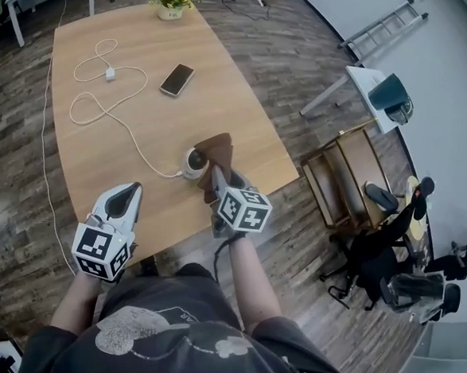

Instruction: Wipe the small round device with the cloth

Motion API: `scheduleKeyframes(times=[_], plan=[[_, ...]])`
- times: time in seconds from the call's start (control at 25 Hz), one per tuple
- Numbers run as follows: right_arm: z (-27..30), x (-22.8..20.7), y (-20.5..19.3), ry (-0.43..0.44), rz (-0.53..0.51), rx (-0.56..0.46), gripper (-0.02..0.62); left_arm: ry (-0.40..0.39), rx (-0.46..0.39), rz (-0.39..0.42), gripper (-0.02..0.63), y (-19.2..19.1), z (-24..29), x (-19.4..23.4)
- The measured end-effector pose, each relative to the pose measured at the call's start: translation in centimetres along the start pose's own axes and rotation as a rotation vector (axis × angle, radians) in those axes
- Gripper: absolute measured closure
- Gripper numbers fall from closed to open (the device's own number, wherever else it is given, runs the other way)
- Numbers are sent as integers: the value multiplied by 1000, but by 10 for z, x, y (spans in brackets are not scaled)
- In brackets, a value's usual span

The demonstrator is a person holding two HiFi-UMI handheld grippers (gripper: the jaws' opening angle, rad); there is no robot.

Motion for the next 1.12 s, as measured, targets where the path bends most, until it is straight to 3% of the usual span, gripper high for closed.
scheduleKeyframes(times=[0.16, 0.4, 0.56, 0.88, 1.0, 1.12], plan=[[8, 6, -14, 7, -1, 41, 524, -6, 22, -16, 588, -7, 5, 9], [3, 20, -39, 108, -27, 133, 524, 18, 39, 31, 588, -13, 9, -5], [1, 28, -47, 174, -52, 187, 524, 22, 52, -14, 588, -17, 12, -15], [-25, 31, -28, 315, -171, 77, 523, 48, 63, 2, 588, -20, 24, -35], [-13, 30, -30, 371, -204, 105, 525, 63, 61, 4, 588, -19, 27, -39], [6, 28, -39, 368, -205, 154, 523, 75, 49, 34, 588, -16, 25, -43]])
Point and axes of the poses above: the fingertips, and each gripper's own axes: z forward along the fingers, x to its left, y out of its top, the point moved 10 cm from there along -z, backward along the fingers, and after that the axes turned 5 degrees about z, right-handed, at the moved point
